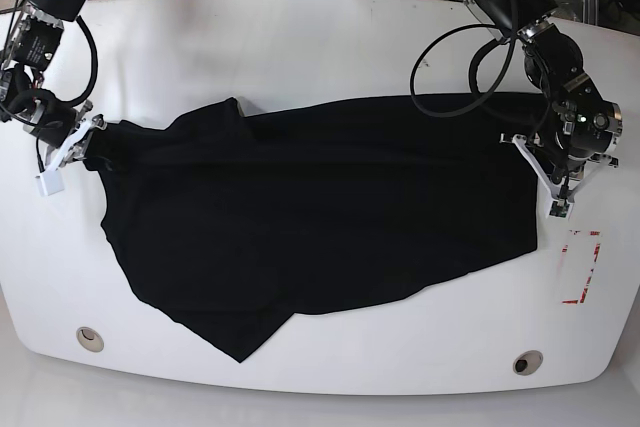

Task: Layout the t-shirt on the table in an organized manner, then fold the t-shirt properly

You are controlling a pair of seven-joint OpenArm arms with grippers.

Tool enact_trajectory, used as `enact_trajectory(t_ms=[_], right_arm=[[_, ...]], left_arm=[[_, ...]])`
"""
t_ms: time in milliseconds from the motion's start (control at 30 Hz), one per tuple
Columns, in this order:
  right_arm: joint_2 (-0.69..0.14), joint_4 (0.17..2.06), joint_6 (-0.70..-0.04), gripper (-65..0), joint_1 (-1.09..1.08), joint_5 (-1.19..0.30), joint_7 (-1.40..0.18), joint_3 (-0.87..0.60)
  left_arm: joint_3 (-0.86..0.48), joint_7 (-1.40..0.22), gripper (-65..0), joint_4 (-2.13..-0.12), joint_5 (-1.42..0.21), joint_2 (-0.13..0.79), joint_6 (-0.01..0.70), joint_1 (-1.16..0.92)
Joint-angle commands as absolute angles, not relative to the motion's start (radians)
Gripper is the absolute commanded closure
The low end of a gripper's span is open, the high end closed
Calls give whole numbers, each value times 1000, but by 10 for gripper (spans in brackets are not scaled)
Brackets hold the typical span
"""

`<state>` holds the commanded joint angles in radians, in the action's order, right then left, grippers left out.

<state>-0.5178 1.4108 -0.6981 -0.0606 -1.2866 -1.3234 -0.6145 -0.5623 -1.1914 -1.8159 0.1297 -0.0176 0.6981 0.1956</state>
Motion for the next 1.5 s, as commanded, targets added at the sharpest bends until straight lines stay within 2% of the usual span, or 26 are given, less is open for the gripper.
enact_trajectory(t_ms=[500,900,1200,1300,1367,1433,1500], right_arm=[[-516,1234,-698,0,-150,-1285,-1302,-613],[-515,1230,-698,0,-151,-1283,-1241,-610],[-509,1230,-698,-10,-151,-1167,-1231,-611],[-509,1230,-698,-90,-153,-1139,-1230,-611],[-509,1230,-698,-197,-159,-1116,-1230,-611],[-509,1230,-698,-360,-170,-1090,-1230,-615],[-510,1230,-698,-491,-170,-1076,-1230,-616]], left_arm=[[-561,-1159,-17,-1738,130,-4,698,268],[-556,-1110,-17,-1629,130,15,698,317],[-553,-1075,-21,-1552,130,33,698,349],[-533,-1072,-24,-1535,130,38,698,352],[-521,-1072,-35,-1527,130,39,698,352],[-515,-1072,-104,-1529,130,39,698,352],[-513,-1072,-185,-1531,130,39,698,352]])
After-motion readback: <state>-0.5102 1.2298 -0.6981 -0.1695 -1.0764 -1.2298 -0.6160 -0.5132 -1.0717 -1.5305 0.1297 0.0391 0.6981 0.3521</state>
